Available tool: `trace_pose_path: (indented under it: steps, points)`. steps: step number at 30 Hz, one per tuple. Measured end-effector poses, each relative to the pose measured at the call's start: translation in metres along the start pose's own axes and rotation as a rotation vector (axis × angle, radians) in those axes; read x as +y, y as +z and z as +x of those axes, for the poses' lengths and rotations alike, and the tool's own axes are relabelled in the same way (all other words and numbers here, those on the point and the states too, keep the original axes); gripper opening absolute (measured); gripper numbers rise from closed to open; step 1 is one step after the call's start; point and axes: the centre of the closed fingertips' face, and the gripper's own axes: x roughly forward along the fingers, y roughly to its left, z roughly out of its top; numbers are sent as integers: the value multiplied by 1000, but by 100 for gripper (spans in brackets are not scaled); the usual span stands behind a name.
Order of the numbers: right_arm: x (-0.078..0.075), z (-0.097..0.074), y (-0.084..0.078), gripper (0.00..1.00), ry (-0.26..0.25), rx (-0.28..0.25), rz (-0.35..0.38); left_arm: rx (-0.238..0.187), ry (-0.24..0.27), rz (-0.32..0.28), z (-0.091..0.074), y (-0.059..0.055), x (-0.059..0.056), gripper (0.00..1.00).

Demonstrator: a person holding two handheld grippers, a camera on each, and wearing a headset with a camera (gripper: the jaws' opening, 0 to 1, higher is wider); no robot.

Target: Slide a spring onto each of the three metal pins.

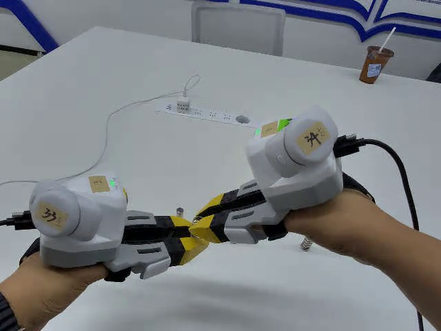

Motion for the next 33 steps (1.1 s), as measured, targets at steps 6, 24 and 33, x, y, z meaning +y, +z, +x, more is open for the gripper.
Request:
trace_pose_path:
  steps: [6, 24, 33]
  points:
    - [0, 0, 0, 12, -1, 1, -1, 4, 3, 12, 0, 0, 0, 12]
    - [-5, -3, -2, 11, -12, 14, -12, 7, 19, 17, -3, -4, 4, 23]
    - [-18, -13, -10, 11, -37, 34, -5, 4, 57, -5, -16, -9, 14, 34]
